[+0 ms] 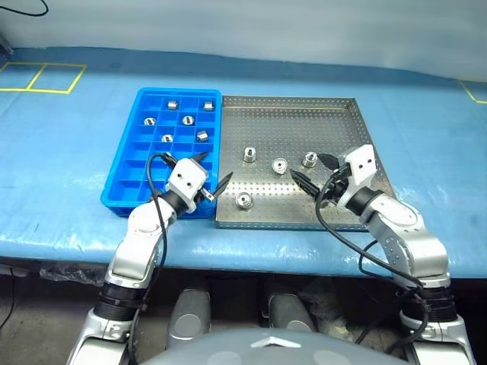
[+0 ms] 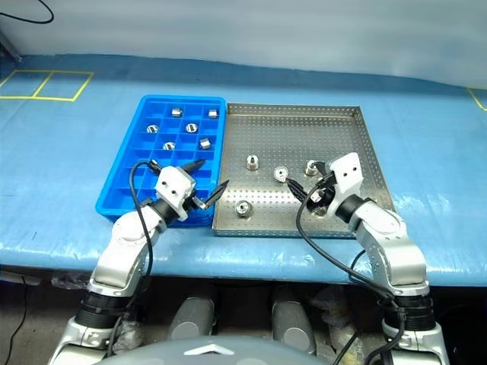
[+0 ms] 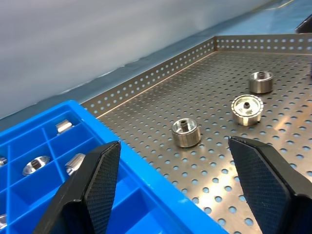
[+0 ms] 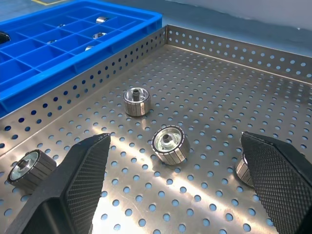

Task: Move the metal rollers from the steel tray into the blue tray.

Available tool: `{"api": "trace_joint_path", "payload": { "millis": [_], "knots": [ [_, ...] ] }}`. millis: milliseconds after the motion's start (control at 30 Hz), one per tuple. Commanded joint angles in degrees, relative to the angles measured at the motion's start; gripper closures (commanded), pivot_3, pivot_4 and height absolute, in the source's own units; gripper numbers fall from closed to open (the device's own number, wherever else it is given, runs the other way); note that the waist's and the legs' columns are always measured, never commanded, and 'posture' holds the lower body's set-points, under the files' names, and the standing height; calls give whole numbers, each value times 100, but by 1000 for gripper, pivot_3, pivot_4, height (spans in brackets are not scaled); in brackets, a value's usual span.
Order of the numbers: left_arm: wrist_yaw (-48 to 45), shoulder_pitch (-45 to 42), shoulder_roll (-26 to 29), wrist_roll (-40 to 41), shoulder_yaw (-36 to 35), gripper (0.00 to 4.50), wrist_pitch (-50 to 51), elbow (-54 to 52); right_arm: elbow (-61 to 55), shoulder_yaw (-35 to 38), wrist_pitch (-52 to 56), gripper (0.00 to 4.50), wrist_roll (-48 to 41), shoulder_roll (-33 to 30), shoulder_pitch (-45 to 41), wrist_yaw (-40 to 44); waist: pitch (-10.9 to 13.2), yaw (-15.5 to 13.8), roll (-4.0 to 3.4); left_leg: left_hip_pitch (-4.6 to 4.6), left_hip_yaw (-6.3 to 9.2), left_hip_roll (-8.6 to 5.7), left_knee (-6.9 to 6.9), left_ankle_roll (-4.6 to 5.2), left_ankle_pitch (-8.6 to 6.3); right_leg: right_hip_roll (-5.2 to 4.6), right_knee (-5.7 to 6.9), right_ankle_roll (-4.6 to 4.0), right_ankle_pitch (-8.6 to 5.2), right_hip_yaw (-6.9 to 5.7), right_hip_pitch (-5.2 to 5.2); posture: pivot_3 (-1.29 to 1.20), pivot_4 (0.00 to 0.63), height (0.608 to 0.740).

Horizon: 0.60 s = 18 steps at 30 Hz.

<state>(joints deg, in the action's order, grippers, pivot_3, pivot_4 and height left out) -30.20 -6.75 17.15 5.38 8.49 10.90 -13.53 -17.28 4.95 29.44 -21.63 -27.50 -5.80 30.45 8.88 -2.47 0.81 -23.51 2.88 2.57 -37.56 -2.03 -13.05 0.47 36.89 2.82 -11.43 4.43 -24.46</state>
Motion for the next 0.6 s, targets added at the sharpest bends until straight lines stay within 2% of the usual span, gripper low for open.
{"api": "trace_joint_path", "payload": {
  "millis": [33, 100, 500, 600],
  "knots": [
    [-133, -46, 30, 120, -19, 478, -295, -197, -194, 70, 35, 0, -99, -86, -4, 116, 0, 0, 0, 0, 0, 0, 0, 0, 0, 0, 0, 0, 0, 0, 0, 174, 150, 740],
    [-238, -43, 4, 244, -18, 44, -254, -194, -268, 65, 114, 0, -221, -107, 44, 252, 0, 2, 0, 1, 0, 0, 0, 0, 0, 1, 1, 0, 0, 1, 0, 172, 150, 740],
    [-278, -71, -17, 383, 18, 18, -48, -257, -301, 153, 158, 0, -191, -107, 108, 141, 0, 12, 0, 1, 0, 0, 0, 0, 0, 1, 1, 0, 0, 2, 0, 158, 150, 740],
    [-215, -245, -119, 552, -7, 18, 378, -352, -307, 149, 155, 0, -122, -129, 113, 80, 0, 11, 0, 0, 0, 0, 0, 0, 0, 1, 1, 0, 0, 2, 0, 154, 150, 740]
  ]
}}
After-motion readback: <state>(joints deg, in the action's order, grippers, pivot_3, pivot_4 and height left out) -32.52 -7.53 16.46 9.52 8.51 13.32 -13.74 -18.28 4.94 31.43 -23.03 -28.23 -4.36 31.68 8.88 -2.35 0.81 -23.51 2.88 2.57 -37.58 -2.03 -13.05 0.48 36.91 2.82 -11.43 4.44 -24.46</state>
